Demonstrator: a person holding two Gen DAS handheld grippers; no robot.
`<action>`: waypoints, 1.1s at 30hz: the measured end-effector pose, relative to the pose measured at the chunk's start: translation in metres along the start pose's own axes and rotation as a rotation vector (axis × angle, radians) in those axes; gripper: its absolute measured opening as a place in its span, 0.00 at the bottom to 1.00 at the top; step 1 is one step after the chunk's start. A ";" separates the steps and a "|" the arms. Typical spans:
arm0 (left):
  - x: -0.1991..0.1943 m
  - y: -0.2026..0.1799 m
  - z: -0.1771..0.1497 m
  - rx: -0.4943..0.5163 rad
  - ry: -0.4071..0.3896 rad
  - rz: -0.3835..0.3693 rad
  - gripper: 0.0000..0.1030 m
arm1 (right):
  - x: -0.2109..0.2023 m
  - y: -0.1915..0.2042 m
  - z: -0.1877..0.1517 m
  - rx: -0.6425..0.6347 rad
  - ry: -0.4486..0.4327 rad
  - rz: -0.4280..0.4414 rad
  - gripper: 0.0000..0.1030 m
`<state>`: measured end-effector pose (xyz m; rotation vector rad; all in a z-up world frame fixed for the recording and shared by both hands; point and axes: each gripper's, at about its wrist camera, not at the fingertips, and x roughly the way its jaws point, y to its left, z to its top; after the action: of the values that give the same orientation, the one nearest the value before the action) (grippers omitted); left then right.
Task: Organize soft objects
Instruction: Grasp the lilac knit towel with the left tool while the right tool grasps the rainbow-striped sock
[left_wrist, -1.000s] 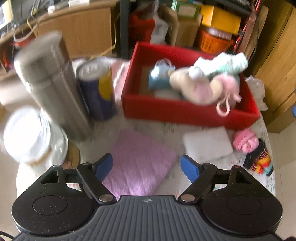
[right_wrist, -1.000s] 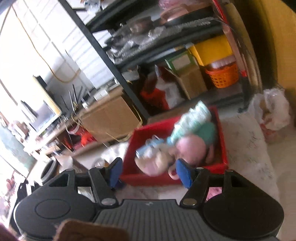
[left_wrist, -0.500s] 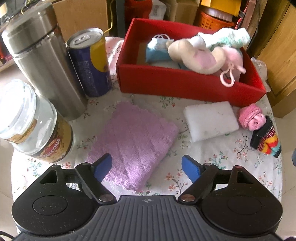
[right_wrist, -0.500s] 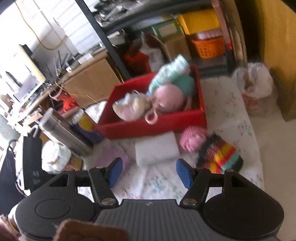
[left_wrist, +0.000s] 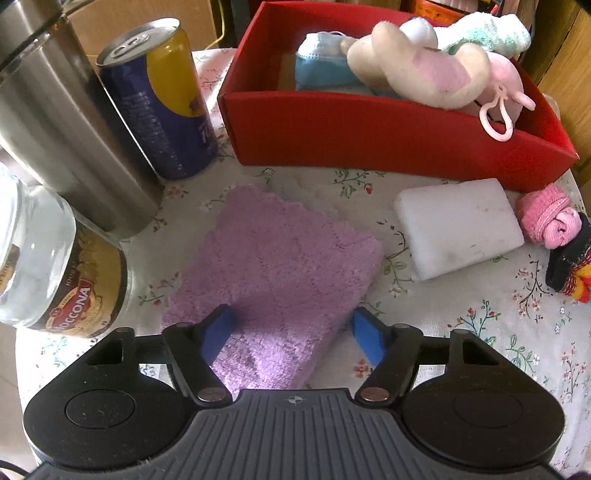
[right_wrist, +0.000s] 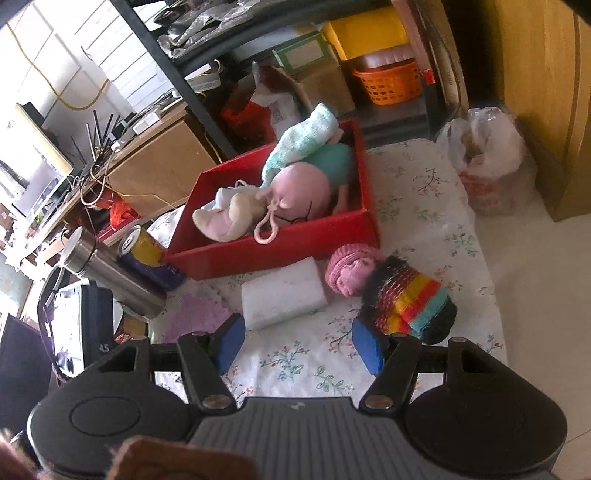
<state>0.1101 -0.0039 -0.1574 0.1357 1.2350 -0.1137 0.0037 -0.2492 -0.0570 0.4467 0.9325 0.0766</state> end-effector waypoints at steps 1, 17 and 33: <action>-0.001 0.001 -0.001 0.003 0.000 0.002 0.65 | 0.000 -0.002 0.001 0.008 0.001 -0.002 0.34; -0.030 0.021 -0.017 -0.089 0.007 -0.181 0.06 | 0.003 -0.040 0.015 -0.010 -0.023 -0.202 0.34; -0.053 0.017 -0.019 -0.085 0.000 -0.315 0.08 | 0.086 -0.040 0.011 -0.102 0.162 -0.254 0.34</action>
<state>0.0779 0.0167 -0.1128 -0.1339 1.2523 -0.3337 0.0588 -0.2671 -0.1326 0.2275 1.1322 -0.0716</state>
